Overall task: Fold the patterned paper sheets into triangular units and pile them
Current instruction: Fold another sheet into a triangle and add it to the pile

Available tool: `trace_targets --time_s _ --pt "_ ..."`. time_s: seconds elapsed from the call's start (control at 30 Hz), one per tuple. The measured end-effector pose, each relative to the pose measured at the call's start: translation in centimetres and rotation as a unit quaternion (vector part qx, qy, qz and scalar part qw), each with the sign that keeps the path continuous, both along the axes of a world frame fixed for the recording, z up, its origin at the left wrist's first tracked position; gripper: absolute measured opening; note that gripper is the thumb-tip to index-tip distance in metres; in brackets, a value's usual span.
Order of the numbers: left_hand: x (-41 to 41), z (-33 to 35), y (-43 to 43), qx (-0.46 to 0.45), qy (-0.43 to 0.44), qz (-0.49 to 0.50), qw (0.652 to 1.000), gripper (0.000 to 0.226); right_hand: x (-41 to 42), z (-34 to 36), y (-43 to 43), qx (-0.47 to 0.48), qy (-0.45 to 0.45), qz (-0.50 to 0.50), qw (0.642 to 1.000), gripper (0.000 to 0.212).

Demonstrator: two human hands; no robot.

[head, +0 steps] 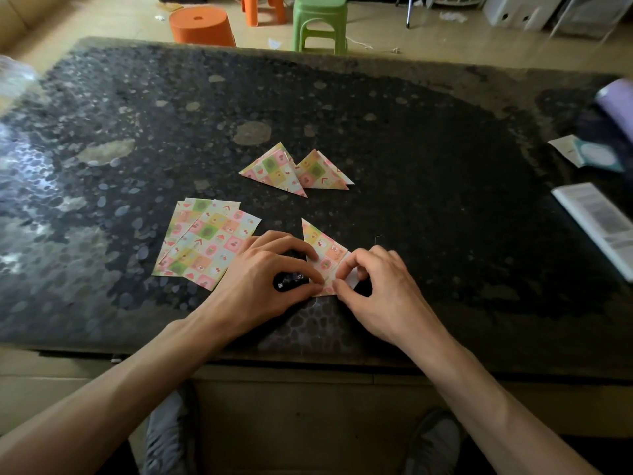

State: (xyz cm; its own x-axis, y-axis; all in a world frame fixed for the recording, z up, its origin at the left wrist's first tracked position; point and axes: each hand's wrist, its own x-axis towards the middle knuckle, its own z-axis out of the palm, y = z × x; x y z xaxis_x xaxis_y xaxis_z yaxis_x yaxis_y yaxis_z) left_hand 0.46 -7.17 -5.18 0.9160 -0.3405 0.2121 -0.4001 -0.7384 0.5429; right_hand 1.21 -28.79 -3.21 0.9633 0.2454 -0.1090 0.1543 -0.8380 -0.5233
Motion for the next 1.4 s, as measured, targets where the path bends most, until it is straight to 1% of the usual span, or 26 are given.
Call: trace_targets --time_s 0.37,0.53,0.63,0.77,0.87,1.0,1.13,1.3,1.4 --pt "-0.04 0.18 -0.01 0.000 0.005 -0.002 1.000 0.025 0.07 -0.20 -0.03 -0.001 0.000 0.001 1.000 0.013" --pt "0.06 0.22 0.02 -0.004 0.005 -0.004 1.000 0.027 -0.17 -0.44 -0.06 0.015 0.000 0.000 1.000 0.025" --pt "0.08 0.22 0.04 -0.003 0.009 -0.004 1.000 0.022 -0.18 -0.57 0.02 0.010 -0.010 0.002 1.000 0.027" --pt "0.10 0.28 0.06 -0.002 0.017 -0.002 1.000 0.027 -0.33 -0.47 0.02 0.011 -0.010 0.002 1.000 0.030" --pt "0.15 0.39 0.16 -0.003 0.027 -0.006 1.000 0.030 -0.20 -0.14 0.22 -0.009 0.000 -0.001 1.000 0.032" --pt "0.26 0.35 0.31 -0.001 0.038 -0.009 0.999 0.025 -0.27 -0.22 0.39 -0.017 -0.002 -0.005 1.000 0.034" --pt "0.34 0.39 0.27 0.004 0.054 -0.010 0.998 0.026 -0.62 -0.28 0.44 -0.016 -0.008 -0.004 1.000 0.036" --pt "0.50 0.47 0.32 0.003 0.067 -0.007 0.998 0.018 -0.49 -0.22 0.64 -0.020 -0.007 -0.007 1.000 0.036" --pt "0.51 0.39 0.38 0.003 0.067 -0.008 0.998 0.019 -0.53 -0.15 0.59 -0.023 -0.001 -0.006 1.000 0.037"
